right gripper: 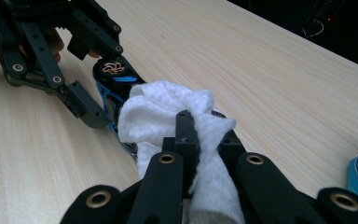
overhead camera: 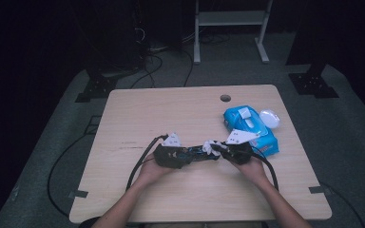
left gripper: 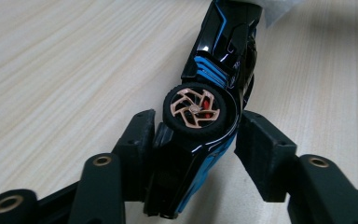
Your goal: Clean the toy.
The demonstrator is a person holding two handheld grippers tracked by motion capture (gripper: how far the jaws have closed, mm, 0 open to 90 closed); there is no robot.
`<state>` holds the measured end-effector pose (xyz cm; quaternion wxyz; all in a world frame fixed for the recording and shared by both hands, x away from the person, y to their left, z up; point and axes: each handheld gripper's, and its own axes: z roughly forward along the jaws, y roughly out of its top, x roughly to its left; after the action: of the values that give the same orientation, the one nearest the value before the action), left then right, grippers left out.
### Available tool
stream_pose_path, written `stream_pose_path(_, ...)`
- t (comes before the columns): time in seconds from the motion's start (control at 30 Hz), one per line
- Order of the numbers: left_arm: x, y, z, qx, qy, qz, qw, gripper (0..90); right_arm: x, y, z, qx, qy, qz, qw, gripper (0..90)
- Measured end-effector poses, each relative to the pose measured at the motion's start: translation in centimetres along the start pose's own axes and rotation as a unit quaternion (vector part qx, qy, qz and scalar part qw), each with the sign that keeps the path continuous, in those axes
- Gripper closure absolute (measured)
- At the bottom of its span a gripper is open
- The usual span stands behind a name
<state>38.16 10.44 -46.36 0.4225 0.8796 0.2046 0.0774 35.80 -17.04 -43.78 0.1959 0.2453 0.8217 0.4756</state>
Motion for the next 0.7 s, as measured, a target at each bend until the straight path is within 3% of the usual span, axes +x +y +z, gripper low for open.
stream_pose_path(0.33, -1.2, -0.2, -0.1, -0.006, 0.021, -0.003, 0.9998, 46.2, 1.5, -0.7, -0.6, -0.018, -0.021, -0.041, 0.9988, 83.6)
stream_pose_path(0.47, -1.4, -0.1, -0.5, -0.018, -0.001, -0.019, 0.9997, 41.5, 1.9, -0.9, -1.2, -0.02, -0.011, -0.04, 0.999, 83.6)
stream_pose_path(0.57, -1.8, -0.2, -0.5, -0.003, 0.004, -0.003, 1.0, 39.7, 2.2, -1.1, -1.5, -0.02, -0.004, -0.038, 0.9991, 83.6)
stream_pose_path(0.7, -2.3, -0.5, -0.4, -0.004, 0.0, 0.008, 1.0, 36.5, 2.8, -1.4, -2.2, -0.011, 0.007, -0.039, 0.9991, 83.4)
